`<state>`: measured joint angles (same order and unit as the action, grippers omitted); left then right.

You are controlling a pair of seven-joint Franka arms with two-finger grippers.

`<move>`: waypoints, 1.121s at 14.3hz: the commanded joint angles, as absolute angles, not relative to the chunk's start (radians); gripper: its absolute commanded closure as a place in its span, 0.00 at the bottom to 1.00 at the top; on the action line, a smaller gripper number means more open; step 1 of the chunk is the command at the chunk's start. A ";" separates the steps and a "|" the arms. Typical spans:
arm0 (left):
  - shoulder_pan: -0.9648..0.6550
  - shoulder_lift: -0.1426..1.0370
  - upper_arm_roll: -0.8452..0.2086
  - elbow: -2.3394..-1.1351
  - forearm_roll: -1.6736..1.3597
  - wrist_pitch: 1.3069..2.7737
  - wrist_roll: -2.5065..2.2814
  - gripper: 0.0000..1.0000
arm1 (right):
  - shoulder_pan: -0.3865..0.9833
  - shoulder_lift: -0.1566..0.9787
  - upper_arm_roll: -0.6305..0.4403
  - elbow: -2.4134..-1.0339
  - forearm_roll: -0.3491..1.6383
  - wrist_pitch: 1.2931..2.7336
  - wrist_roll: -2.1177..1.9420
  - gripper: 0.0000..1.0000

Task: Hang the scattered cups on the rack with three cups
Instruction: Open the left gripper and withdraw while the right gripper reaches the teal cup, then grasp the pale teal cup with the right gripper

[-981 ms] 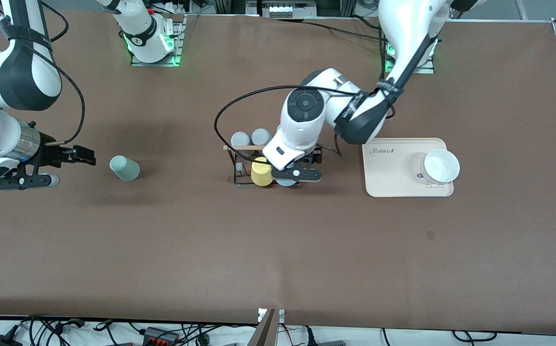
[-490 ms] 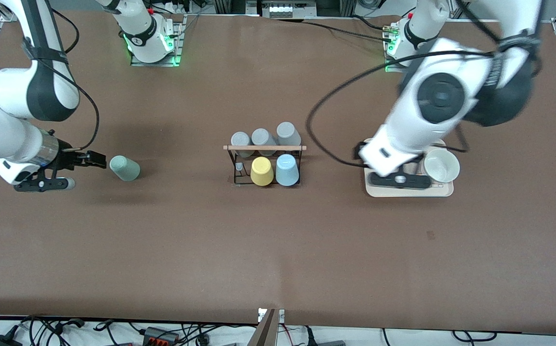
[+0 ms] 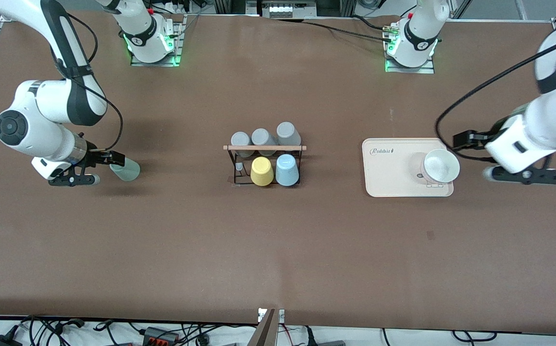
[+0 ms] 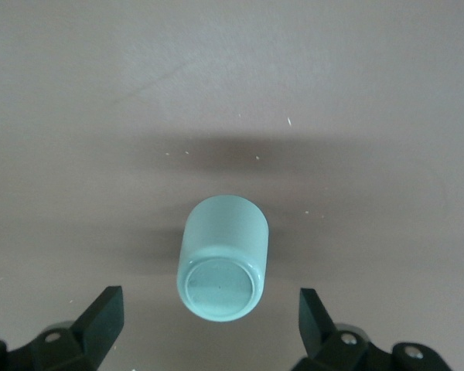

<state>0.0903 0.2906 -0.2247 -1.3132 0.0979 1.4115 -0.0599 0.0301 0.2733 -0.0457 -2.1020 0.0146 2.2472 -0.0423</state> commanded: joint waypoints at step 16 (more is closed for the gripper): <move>-0.037 0.035 0.023 -1.671 0.018 1.680 0.074 0.00 | 0.020 0.374 -0.044 -2.125 0.009 2.326 0.015 0.02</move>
